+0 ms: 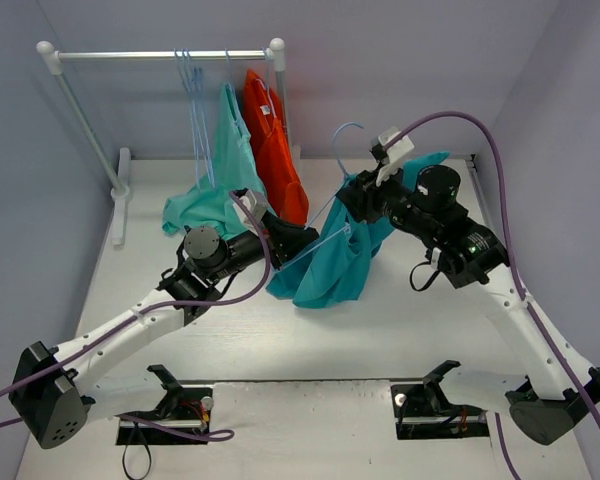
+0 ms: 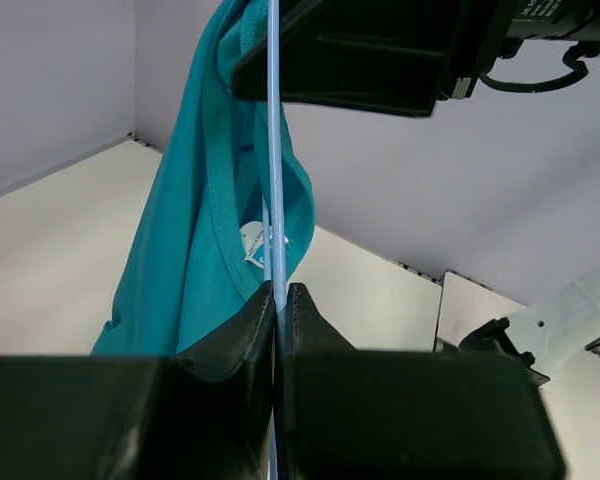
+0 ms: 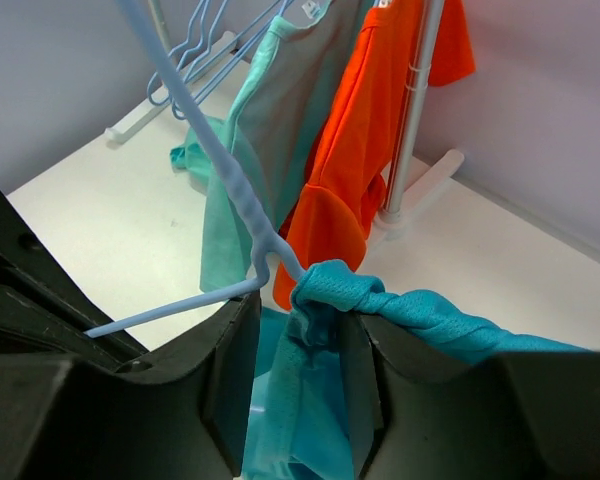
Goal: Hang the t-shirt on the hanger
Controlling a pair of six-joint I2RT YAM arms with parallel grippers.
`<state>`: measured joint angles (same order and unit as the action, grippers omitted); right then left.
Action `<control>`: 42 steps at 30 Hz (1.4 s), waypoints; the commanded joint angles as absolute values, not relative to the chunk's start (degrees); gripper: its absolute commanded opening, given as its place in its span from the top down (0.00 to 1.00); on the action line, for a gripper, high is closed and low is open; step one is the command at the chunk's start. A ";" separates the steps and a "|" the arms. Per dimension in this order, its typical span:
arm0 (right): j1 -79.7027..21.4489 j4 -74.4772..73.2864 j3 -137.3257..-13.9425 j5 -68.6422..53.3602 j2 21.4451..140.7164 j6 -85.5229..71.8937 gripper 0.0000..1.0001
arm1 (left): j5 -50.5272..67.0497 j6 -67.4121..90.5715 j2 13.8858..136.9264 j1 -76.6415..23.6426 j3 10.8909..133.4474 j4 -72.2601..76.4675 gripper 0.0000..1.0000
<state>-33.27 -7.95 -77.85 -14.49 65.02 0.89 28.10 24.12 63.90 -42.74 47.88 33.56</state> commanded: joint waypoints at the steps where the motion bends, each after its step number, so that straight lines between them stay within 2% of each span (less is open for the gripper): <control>1: -34.01 -3.43 -76.72 -12.18 63.07 1.29 0.62 | 28.49 24.61 60.64 -43.68 46.46 46.30 1.00; 6: -34.01 -3.87 -75.78 -11.25 61.15 1.58 0.50 | 26.91 24.59 60.43 -43.77 43.19 48.77 1.00; 13: -34.01 -5.89 -75.76 -10.41 58.84 2.13 0.43 | 26.48 25.49 63.17 -43.59 41.31 53.30 1.00; 31: -33.75 -12.65 -74.01 -1.42 55.73 20.63 0.45 | 31.72 23.38 58.90 -40.79 37.97 47.65 1.00; 42: -33.59 -14.06 -72.44 -2.30 56.94 30.12 0.50 | 37.83 23.81 58.36 -39.64 39.63 43.70 1.00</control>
